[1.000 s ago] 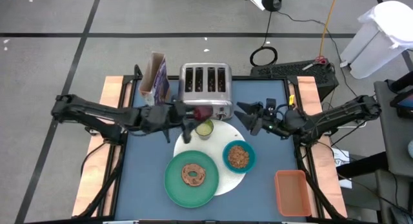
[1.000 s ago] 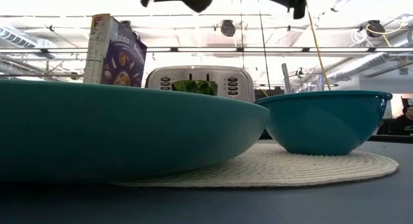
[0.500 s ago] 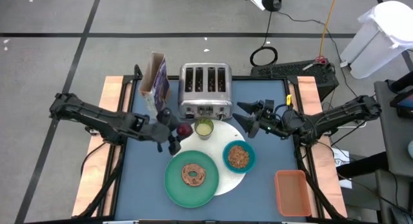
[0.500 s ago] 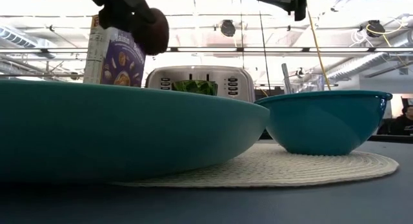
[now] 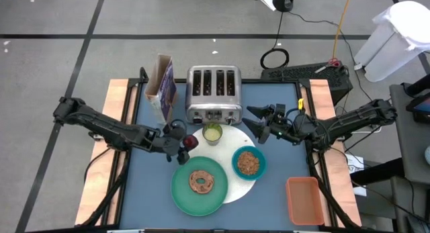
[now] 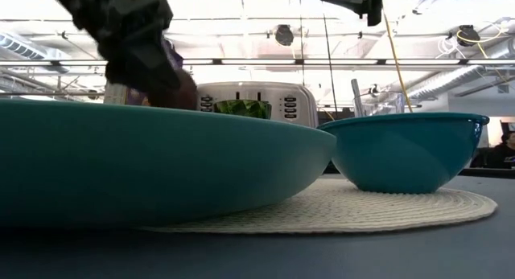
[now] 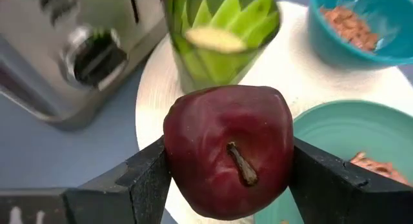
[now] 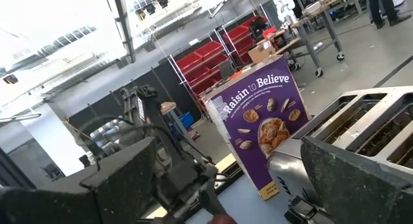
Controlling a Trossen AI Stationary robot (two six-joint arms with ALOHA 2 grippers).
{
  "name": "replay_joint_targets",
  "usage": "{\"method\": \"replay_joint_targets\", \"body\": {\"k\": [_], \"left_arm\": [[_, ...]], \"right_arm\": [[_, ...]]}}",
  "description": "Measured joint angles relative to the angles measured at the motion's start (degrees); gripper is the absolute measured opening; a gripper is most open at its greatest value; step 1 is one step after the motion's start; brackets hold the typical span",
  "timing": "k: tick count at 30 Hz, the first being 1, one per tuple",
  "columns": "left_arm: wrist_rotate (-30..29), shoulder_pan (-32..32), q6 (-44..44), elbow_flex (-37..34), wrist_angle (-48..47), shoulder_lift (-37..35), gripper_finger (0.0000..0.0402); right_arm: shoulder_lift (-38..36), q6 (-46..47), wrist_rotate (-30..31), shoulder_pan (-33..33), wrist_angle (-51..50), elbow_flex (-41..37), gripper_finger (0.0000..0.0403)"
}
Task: Arrange a breakfast setting
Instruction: Put the red apple to the top left of the placemat
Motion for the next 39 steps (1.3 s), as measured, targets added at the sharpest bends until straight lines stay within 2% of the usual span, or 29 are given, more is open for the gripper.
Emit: {"method": "replay_joint_targets", "body": {"k": [6,11,26,32,39], "left_arm": [[1.8,1.1,-6.8,-8.2,8.0,0.0,0.0266],[2.4,2.0,-12.0,-11.1,9.2,0.0,0.0266],[2.7,3.6,-25.5,-11.4,9.0,2.8,0.0266],[3.0,3.6,-26.6,-11.3,12.3,5.8,0.0266],[3.3,3.6,-26.4,-11.3,13.4,5.9,0.0267]], "right_arm": [[0.0,0.0,0.0,0.0,0.0,0.0,0.0375],[0.0,0.0,0.0,0.0,0.0,0.0,0.0375],[0.0,0.0,0.0,0.0,-0.4,0.0,0.0375],[0.0,0.0,0.0,0.0,-1.3,0.0,0.0375],[0.0,0.0,0.0,0.0,-1.5,0.0,0.0375]]}}
